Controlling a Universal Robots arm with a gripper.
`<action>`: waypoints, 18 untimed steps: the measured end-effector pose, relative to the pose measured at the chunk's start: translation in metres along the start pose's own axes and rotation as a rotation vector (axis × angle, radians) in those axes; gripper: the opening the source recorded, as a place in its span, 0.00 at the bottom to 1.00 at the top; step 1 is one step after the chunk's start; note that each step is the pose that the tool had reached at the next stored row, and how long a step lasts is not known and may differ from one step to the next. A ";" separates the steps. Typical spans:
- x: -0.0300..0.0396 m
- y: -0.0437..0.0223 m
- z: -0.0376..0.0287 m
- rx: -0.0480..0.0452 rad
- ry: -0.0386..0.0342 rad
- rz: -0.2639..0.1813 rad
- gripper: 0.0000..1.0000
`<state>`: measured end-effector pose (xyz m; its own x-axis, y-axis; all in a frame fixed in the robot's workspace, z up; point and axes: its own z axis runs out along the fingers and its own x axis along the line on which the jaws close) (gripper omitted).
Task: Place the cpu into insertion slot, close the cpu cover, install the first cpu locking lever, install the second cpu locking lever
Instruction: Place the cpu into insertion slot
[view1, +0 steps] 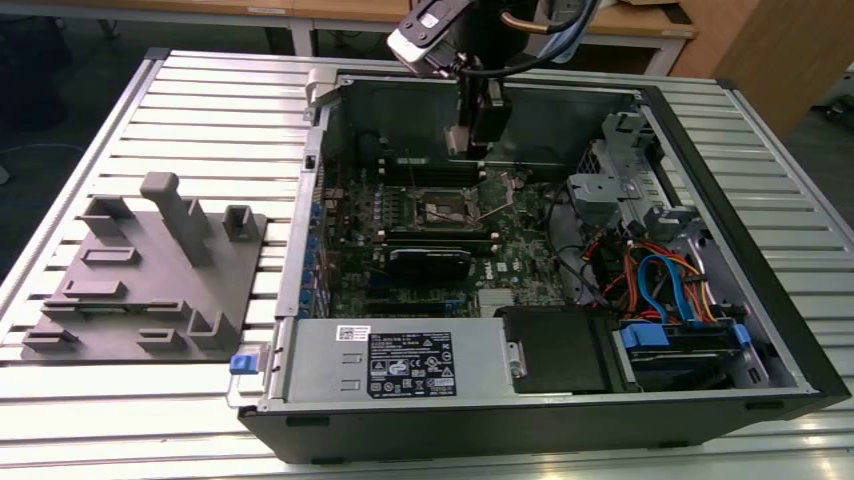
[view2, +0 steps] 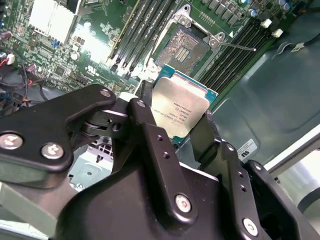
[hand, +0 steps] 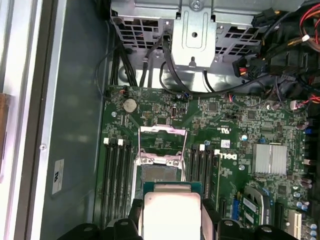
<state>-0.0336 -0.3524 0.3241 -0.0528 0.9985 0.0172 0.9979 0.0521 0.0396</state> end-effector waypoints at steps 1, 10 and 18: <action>0.0002 0.0001 0.0005 0.0000 -0.0002 0.001 0.54; 0.0001 -0.0001 0.0022 0.0051 0.0021 0.001 0.54; 0.0000 -0.0003 0.0086 0.0056 0.0020 0.001 0.54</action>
<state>-0.0335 -0.3523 0.3154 -0.0514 0.9985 0.0193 0.9981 0.0507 0.0340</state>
